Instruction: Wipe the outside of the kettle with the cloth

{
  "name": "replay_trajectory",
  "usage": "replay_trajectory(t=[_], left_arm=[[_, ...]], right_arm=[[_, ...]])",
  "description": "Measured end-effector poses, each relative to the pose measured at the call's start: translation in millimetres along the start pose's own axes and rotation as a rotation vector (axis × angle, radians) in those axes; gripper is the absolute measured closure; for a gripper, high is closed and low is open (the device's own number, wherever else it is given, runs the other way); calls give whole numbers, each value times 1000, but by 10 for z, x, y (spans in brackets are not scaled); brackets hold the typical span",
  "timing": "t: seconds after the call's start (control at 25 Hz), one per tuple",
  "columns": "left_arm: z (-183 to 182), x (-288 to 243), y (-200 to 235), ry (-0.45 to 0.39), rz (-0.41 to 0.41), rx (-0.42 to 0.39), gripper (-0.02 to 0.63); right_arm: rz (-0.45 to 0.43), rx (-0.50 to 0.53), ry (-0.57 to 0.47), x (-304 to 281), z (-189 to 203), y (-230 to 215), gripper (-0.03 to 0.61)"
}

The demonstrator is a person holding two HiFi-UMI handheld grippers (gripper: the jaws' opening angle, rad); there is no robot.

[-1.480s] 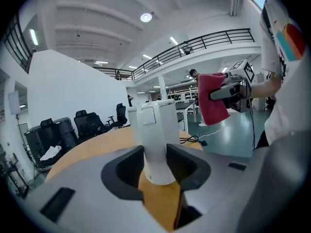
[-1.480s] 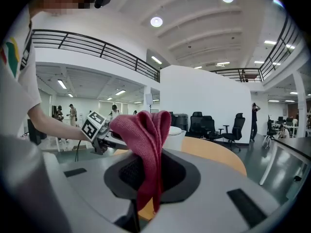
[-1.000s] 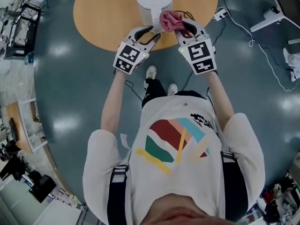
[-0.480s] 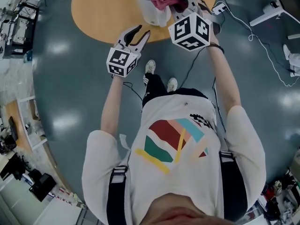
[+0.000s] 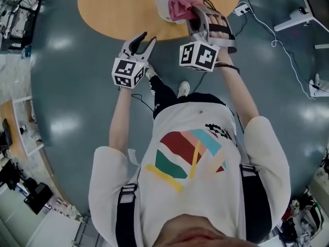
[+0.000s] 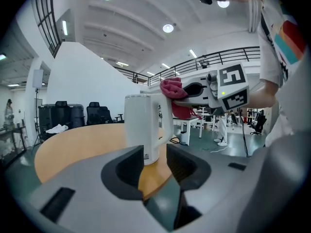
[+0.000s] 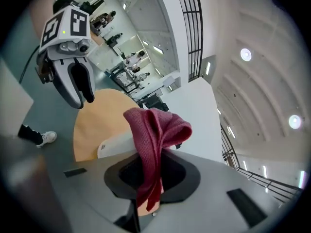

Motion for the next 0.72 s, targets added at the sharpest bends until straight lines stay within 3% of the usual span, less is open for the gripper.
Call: replay_trajectory(t=[0.12,0.36,0.72], left_arm=[[65,10,37,5,-3,25,425],[121,-58,100,10,8,55,425],[57,-242,3,-13,22,113,425]], right_arm=[[-23,-22,7,71,24,149,531],[-160,29,52,-101,67,733,531],[-273,61,71,-401,237,1195,531]])
Point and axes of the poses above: the fingertips, and each gripper's own axes: x backward along the fingers, y to its left, z out of its underside, the point moved 2 cm from there along x, backward along the fingers, and after that the axes turned 11 degrees about -z, right-handed, at the moved point
